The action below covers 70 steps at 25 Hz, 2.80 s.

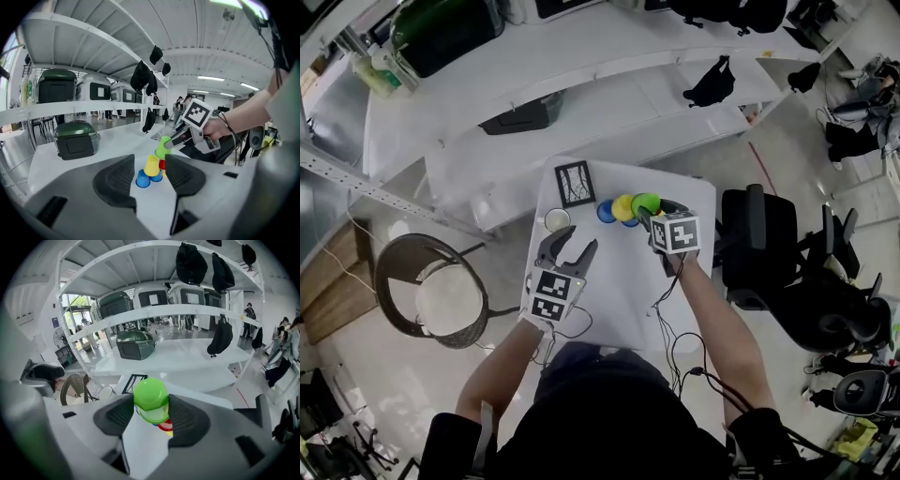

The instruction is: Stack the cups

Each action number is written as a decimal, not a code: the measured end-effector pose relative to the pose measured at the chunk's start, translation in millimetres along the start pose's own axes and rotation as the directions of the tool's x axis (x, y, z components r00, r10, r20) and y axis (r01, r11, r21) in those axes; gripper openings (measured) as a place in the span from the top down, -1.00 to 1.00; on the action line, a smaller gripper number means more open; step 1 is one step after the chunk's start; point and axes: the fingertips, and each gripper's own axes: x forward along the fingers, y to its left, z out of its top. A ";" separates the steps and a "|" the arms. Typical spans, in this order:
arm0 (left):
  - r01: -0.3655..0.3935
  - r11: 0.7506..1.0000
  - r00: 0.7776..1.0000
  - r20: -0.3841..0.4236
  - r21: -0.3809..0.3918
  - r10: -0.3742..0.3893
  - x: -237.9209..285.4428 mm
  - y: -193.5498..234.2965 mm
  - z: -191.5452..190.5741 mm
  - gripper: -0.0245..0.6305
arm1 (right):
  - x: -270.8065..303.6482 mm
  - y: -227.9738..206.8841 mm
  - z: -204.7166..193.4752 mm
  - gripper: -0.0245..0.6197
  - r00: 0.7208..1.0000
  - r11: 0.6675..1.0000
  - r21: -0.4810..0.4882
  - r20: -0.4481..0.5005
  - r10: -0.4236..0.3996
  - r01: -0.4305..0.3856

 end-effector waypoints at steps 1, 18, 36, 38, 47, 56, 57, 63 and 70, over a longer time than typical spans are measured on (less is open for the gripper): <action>-0.001 1.000 1.000 -0.001 -0.006 0.001 -0.3 2.8 -1.1 0.31 | 3.0 0.5 1.6 0.22 1.000 1.000 -0.009 -0.017 -0.003 0.003; -0.034 0.998 0.999 0.006 -0.054 0.035 -8.0 21.9 -9.7 0.31 | -46.7 -8.1 25.4 0.25 0.964 0.992 0.117 0.256 -0.067 0.038; -0.091 0.994 0.965 0.253 0.062 0.073 -71.7 -86.2 110.2 0.36 | -247.0 13.9 -26.8 0.90 0.817 0.991 0.052 0.561 -0.134 0.127; -0.084 0.995 0.959 0.276 0.063 0.063 -81.9 -104.7 121.5 0.37 | -265.0 15.5 -31.3 0.92 0.805 0.990 0.047 0.576 -0.139 0.136; -0.087 0.995 0.942 0.329 0.038 0.070 -130.2 -146.4 133.9 0.39 | -318.2 40.5 -44.2 0.92 0.768 0.988 0.010 0.627 -0.127 0.156; -0.096 0.995 0.931 0.356 0.037 0.077 -161.1 -167.0 129.1 0.41 | -348.3 62.7 -56.8 0.92 0.753 0.985 -0.032 0.649 -0.109 0.170; -0.098 0.995 0.931 0.357 0.036 0.079 -163.7 -168.5 128.1 0.41 | -350.7 64.5 -58.4 0.92 0.752 0.985 -0.034 0.650 -0.108 0.171; -0.105 0.994 0.926 0.368 0.041 0.082 -179.1 -176.4 127.0 0.42 | -363.6 71.3 -65.4 0.92 0.744 0.984 -0.034 0.660 -0.108 0.173; -0.115 0.992 0.922 0.377 0.049 0.088 -193.4 -185.2 121.9 0.42 | -375.7 77.6 -74.3 0.92 0.733 0.984 -0.039 0.672 -0.104 0.174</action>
